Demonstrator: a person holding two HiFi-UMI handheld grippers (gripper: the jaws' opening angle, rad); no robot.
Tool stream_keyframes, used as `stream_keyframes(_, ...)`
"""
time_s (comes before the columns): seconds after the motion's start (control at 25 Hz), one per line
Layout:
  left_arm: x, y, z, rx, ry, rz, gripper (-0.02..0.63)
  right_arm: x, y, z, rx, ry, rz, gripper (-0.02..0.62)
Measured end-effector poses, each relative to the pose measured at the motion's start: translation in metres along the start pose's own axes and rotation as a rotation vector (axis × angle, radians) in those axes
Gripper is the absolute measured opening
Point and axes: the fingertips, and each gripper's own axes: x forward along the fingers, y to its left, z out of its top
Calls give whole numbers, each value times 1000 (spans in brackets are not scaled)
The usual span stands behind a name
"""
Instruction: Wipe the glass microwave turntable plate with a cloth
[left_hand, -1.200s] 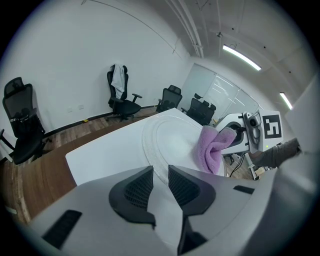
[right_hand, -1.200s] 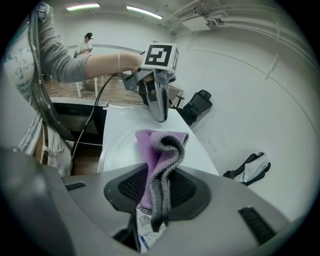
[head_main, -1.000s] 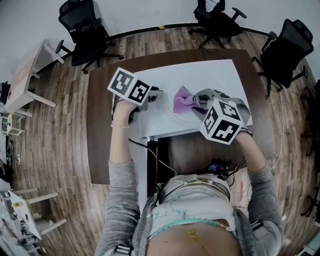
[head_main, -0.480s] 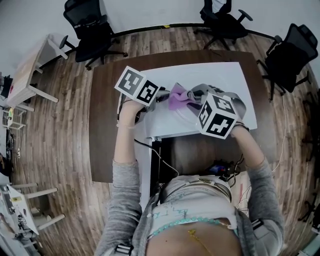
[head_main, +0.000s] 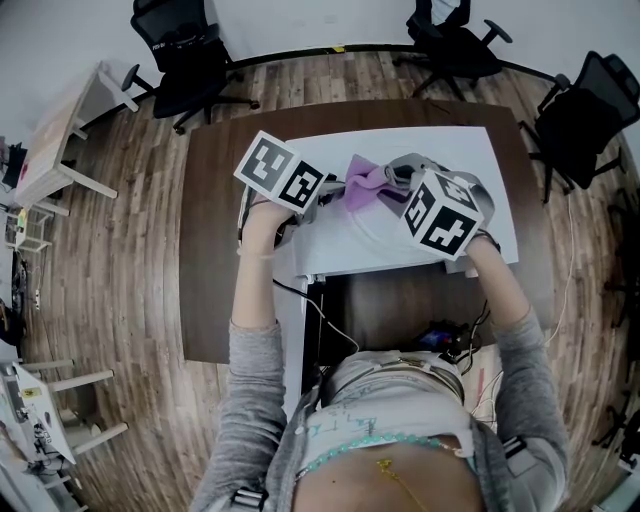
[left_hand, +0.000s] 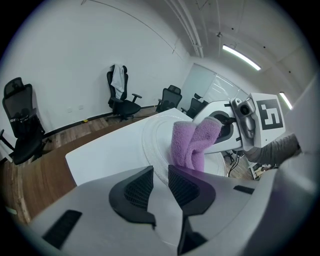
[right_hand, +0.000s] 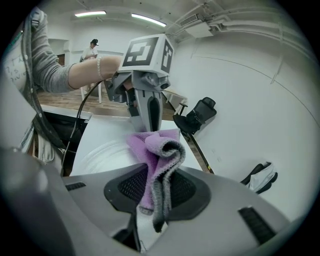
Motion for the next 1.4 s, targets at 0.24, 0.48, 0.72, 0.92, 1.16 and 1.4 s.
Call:
stream_keyframes(0.24, 1, 1, 1, -1, 0, -1, 104, 10, -25, -3, 48, -15, -46, 112)
stream_keyframes(0.48, -1, 0, -2, -3, -1, -1, 104, 11, -41, -12, 106, -23, -79, 112)
stream_keyframes(0.72, -1, 0, -4, -1, -3, -2, 104, 7, -51, -25, 134, -11, -112, 112)
stream_keyframes(0.92, -1, 2, -1, -4, -4, -2, 104, 0, -61, -40, 169, -1, -135, 112)
stream_keyframes(1.16, -2, 2, -3, -8, -4, -2, 104, -11, -59, -54, 196, 13, -158, 112)
stream_keyframes(1.4, -2, 3, -3, -15, -6, -11, 104, -24, -49, -66, 206, 24, -172, 112)
